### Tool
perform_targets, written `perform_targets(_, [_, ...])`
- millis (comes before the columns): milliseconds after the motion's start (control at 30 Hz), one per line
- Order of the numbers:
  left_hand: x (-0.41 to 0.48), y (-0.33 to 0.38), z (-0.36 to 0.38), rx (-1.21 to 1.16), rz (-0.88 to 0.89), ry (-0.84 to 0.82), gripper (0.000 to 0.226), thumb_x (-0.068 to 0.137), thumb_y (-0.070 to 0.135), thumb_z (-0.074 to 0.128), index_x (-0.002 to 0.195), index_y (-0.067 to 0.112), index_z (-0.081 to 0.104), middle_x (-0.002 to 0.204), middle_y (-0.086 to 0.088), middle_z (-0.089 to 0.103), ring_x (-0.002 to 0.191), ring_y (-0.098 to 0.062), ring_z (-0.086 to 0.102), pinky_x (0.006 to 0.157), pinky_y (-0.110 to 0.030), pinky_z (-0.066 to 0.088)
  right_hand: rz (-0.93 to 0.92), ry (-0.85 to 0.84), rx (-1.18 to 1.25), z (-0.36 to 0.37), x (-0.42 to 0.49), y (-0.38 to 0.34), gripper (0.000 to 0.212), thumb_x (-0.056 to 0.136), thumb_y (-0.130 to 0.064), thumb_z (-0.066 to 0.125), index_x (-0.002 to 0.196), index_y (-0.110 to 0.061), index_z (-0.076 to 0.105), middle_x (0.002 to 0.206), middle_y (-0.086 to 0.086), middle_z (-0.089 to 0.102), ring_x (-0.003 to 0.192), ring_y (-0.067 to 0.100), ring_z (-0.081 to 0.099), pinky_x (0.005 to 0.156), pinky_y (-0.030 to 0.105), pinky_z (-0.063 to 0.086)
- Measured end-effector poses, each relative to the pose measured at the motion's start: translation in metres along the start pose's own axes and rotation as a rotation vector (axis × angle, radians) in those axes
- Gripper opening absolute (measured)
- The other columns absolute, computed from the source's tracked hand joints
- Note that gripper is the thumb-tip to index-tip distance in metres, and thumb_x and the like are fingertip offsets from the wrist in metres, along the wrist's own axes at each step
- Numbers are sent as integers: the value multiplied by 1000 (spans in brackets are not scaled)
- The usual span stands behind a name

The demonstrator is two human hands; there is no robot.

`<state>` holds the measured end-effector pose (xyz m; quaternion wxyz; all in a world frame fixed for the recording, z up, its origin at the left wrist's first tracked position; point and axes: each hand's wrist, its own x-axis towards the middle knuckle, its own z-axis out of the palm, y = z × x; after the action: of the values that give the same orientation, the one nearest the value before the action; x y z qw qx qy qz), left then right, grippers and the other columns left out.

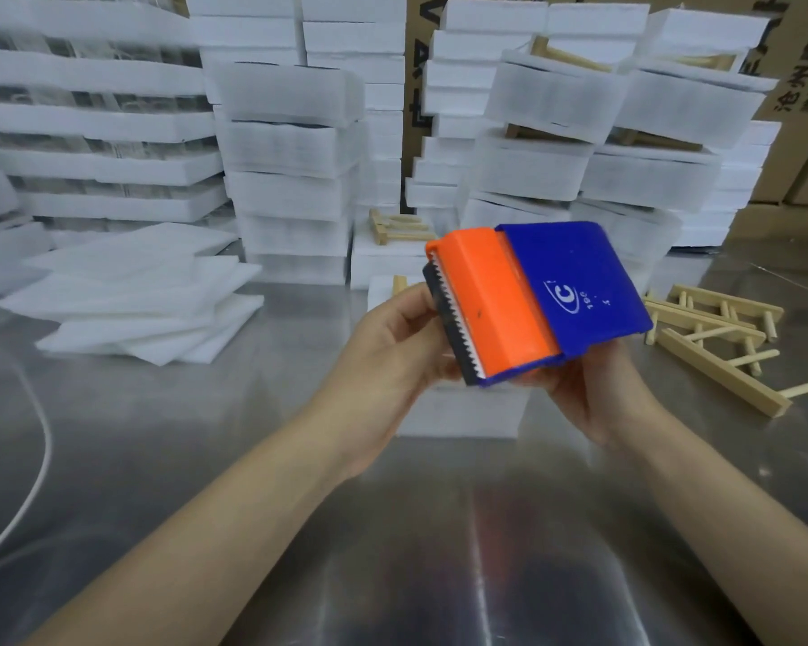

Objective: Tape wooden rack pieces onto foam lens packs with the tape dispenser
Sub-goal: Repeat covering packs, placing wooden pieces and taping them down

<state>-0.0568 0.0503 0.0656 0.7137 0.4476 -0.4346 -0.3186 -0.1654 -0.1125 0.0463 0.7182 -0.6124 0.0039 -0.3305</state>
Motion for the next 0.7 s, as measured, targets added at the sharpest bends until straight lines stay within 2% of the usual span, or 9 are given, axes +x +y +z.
perform_targets(67, [1, 1, 3, -49, 24, 50, 26, 85, 12, 64, 109, 2, 63, 106, -14, 69, 96, -21, 65, 85, -32, 53, -52, 19, 52, 4, -3, -1, 31, 72, -42, 80, 101, -34, 71, 103, -3, 73, 91, 21, 72, 63, 37, 59])
perform_targets(167, [0, 2, 6, -121, 31, 68, 31, 86, 6, 56, 114, -6, 57, 102, -14, 69, 93, -23, 66, 85, -33, 55, -49, 84, 109, 4, -1, 6, 16, 86, -30, 66, 101, -31, 72, 102, -1, 74, 89, 21, 72, 63, 37, 59])
perform_targets(267, [-2, 2, 9, -231, 26, 39, 43, 77, 13, 62, 114, -7, 55, 96, -12, 71, 87, -20, 69, 77, -29, 58, -39, 147, 125, 10, -1, 5, 20, 88, -33, 57, 106, -27, 65, 100, -1, 74, 86, 20, 73, 60, 37, 59])
perform_targets(367, [-3, -1, 17, -267, 2, 42, 51, 76, 13, 63, 118, -12, 51, 98, -17, 70, 87, -22, 68, 77, -29, 58, -88, 178, 93, 14, -1, 2, 24, 71, -46, 69, 90, -31, 72, 85, -8, 75, 74, 11, 72, 57, 27, 58])
perform_targets(433, [-3, -4, 20, -256, 2, 41, 42, 75, 14, 63, 110, -8, 57, 91, -13, 71, 80, -17, 69, 74, -26, 57, -91, 204, 118, 14, -2, -1, 42, 46, -61, 83, 75, -32, 74, 73, -11, 71, 64, 6, 67, 55, 21, 55])
perform_targets(500, [-2, -6, 21, -239, 19, 30, 32, 75, 15, 64, 102, -2, 60, 82, -6, 72, 71, -12, 69, 70, -23, 55, -88, 230, 168, 10, 1, -2, 73, 26, -66, 88, 83, -26, 66, 75, -10, 69, 67, 8, 65, 59, 23, 53])
perform_targets(567, [0, -4, 21, -230, 41, 19, 27, 76, 16, 65, 98, 0, 59, 77, -3, 72, 67, -9, 68, 67, -21, 55, -93, 244, 172, 8, 2, -3, 83, 22, -66, 88, 87, -23, 61, 77, -9, 69, 71, 10, 64, 61, 25, 53])
perform_targets(633, [0, -1, 19, -221, 65, 26, 29, 76, 17, 69, 97, 0, 59, 77, -4, 72, 67, -10, 68, 67, -22, 55, -83, 221, 127, 8, 3, -6, 66, 30, -67, 87, 81, -30, 69, 78, -11, 72, 71, 9, 68, 58, 25, 56])
perform_targets(700, [0, 4, 14, -201, 76, 56, 28, 78, 14, 69, 99, 0, 58, 79, -6, 71, 69, -13, 67, 69, -24, 55, -117, 210, -12, 6, 4, -7, 35, 57, -58, 82, 82, -36, 72, 81, -15, 73, 73, 6, 71, 55, 27, 57])
